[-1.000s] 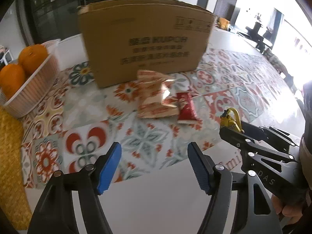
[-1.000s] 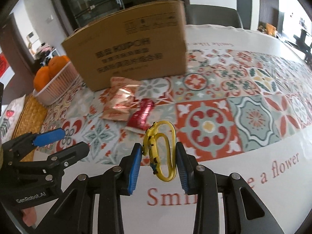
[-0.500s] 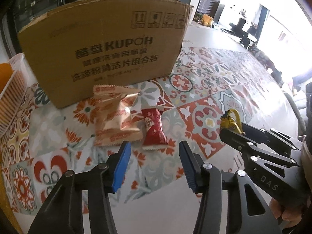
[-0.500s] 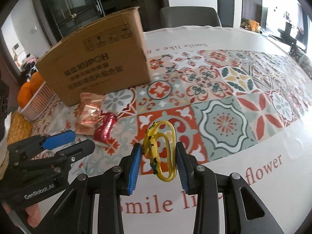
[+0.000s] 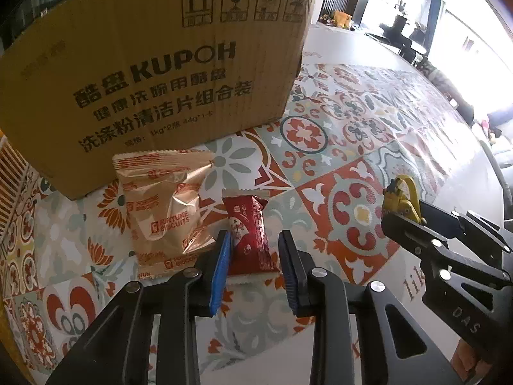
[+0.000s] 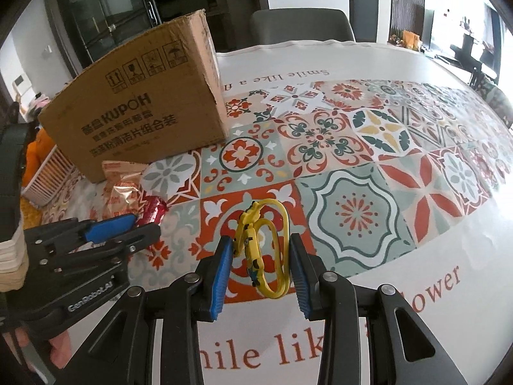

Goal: Organize soft objects
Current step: 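Grasp the red snack bar with the left gripper while the right holds the carabiner, then carry the carabiner and red snack bar in both grippers over the box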

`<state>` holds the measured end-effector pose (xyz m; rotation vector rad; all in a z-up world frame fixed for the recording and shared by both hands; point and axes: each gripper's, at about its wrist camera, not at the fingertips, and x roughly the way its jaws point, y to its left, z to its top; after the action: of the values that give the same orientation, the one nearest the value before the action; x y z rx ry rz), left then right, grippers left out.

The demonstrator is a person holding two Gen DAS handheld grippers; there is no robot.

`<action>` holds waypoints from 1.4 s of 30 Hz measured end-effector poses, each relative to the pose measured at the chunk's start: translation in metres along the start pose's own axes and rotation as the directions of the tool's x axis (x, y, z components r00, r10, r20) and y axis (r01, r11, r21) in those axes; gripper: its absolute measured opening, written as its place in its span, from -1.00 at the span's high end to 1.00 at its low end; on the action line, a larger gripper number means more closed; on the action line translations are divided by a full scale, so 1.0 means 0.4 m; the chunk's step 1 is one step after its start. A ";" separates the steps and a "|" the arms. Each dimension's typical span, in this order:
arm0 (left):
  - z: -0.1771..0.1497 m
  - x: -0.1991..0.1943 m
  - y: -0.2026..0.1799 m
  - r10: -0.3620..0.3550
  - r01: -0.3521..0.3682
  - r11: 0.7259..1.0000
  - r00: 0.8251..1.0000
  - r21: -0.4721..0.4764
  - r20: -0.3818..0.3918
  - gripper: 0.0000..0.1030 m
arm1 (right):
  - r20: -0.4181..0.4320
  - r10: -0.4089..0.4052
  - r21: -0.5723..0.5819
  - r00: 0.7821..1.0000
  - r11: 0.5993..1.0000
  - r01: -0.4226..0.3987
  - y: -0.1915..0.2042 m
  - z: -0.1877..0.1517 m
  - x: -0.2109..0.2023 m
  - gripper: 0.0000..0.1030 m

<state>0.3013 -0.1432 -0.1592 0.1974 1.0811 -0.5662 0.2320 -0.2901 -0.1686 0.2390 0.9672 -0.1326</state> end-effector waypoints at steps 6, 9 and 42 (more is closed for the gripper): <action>0.010 0.025 0.001 0.014 -0.014 1.000 1.000 -0.007 -0.014 0.48 | -0.007 0.006 -0.003 1.000 1.000 -0.006 0.004 0.005 0.016 0.29; 0.010 0.034 0.006 0.021 -0.021 1.000 1.000 -0.002 -0.013 0.54 | -0.009 0.007 -0.002 1.000 1.000 -0.007 0.005 0.004 0.018 0.29; -0.091 -0.278 0.097 0.048 -0.022 0.990 0.982 -0.139 0.184 0.55 | 0.148 0.138 -0.107 0.979 0.987 -0.123 0.153 0.024 -0.184 0.29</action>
<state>0.2550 -0.0577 -0.0835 0.0428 0.9281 -0.4675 0.2117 -0.2333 -0.0938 0.1988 0.7985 0.0170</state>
